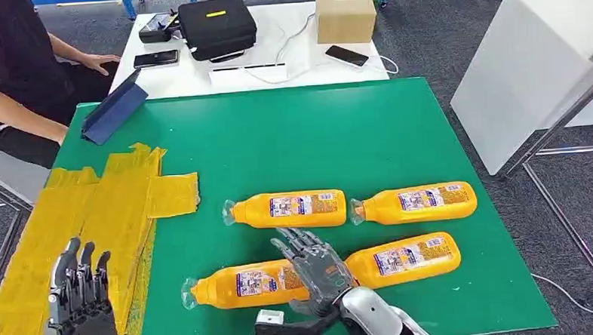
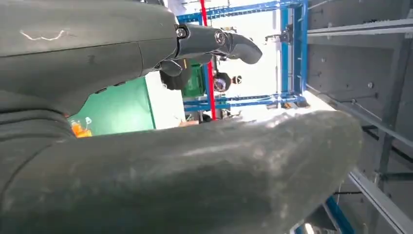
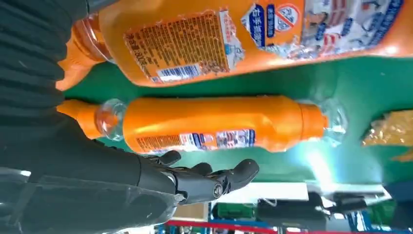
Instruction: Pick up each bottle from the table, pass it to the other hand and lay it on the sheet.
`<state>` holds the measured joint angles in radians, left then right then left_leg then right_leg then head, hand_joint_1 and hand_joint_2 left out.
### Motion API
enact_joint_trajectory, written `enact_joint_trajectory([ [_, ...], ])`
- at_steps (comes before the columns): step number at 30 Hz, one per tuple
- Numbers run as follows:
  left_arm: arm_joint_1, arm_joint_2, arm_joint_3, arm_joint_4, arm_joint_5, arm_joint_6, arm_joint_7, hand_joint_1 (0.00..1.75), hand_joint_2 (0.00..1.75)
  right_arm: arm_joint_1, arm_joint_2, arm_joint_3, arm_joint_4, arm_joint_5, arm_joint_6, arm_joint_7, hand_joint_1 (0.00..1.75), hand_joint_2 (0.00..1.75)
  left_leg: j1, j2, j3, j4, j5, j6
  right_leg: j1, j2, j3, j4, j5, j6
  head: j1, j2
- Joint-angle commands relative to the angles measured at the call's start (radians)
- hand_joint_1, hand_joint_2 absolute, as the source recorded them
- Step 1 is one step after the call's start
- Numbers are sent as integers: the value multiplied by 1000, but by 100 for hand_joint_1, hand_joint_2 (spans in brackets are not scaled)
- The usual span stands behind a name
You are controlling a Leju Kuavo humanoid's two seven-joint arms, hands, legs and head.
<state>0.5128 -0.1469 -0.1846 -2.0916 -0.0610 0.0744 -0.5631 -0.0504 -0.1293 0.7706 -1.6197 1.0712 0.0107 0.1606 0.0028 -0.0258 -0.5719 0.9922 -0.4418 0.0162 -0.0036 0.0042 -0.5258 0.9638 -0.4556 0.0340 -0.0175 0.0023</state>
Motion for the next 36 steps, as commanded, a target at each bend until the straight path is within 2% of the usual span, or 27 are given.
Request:
enact_joint_trajectory([
  [1,-30,22,0,67,14,-12,-1,0,0,-92,29,43,195,-32,61,19,0,175,0,3,3,-2,0,-1,0,1,3,-2,0,0,0,0],
  [5,-38,29,-11,77,22,-14,1,0,0,-126,52,62,287,-55,83,23,0,175,0,3,3,-2,0,-1,0,2,3,-2,1,0,0,0],
  [15,-41,33,-14,81,26,-15,1,0,0,-134,57,66,306,-60,88,25,0,175,1,4,5,-2,-1,-1,1,2,5,-3,0,0,0,0],
  [21,-71,55,-41,115,51,-20,2,0,0,-223,122,121,500,-92,147,10,0,175,0,4,4,-2,0,-1,0,2,3,-2,1,0,0,0],
  [22,-74,57,-43,117,53,-19,1,0,0,-229,122,129,508,-92,153,8,75,175,0,4,4,-3,0,-1,1,2,4,-3,1,-1,0,0],
  [23,-77,61,-48,121,60,-14,-1,0,0,-239,122,150,528,-102,162,-2,175,175,1,6,6,-3,0,-1,1,2,5,-4,1,-1,0,0],
  [36,-103,83,-67,154,115,0,4,0,0,-230,76,200,561,-200,176,-2,175,175,2,4,18,-4,-2,-3,3,0,6,-5,-1,-3,0,0],
])
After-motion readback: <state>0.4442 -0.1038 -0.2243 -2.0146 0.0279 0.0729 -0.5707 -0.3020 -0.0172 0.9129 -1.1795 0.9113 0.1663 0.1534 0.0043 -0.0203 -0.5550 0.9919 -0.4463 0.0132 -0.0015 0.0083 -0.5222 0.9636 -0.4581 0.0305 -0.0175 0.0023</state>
